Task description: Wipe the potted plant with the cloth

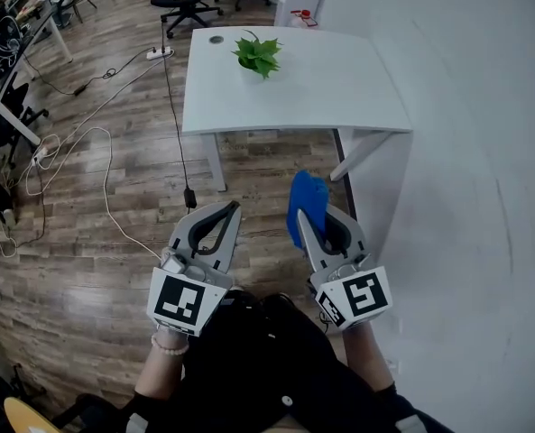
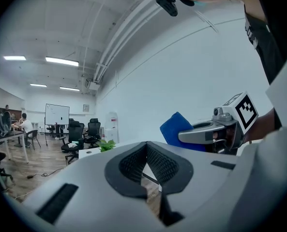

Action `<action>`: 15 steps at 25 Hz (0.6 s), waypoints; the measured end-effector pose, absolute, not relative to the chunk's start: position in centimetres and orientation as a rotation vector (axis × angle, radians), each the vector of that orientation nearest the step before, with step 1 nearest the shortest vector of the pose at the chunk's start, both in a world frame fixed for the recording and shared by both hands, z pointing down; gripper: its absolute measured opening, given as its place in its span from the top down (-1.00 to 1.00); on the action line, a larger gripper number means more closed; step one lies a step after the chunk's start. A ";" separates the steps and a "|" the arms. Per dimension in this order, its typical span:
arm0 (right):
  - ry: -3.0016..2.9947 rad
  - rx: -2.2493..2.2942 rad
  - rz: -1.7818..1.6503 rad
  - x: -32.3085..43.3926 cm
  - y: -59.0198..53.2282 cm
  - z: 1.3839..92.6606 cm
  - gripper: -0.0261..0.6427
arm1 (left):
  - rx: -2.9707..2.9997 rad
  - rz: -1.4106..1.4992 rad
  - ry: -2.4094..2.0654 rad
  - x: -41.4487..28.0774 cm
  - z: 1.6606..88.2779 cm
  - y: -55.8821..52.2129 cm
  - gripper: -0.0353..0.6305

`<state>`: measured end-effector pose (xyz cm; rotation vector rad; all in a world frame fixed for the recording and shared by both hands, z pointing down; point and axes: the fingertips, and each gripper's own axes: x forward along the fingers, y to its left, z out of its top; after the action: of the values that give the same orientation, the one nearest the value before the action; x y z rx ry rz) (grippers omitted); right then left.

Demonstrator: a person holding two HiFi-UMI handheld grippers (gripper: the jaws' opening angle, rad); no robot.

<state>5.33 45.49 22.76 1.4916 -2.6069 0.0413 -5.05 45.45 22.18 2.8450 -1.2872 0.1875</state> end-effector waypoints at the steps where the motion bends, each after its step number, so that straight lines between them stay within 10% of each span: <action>1: -2.605 1.500 0.042 5.1 45.4 22.8 0.66 | 2.846 0.187 -1.288 -5.5 22.2 45.4 0.85; 15: -2.586 1.517 0.072 0.1 45.1 24.2 0.66 | 2.848 0.200 -1.287 -10.8 23.5 44.7 0.85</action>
<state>0.15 45.12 24.19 1.5166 -2.5864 0.0723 -10.82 44.72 23.49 2.8482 -1.2870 0.2001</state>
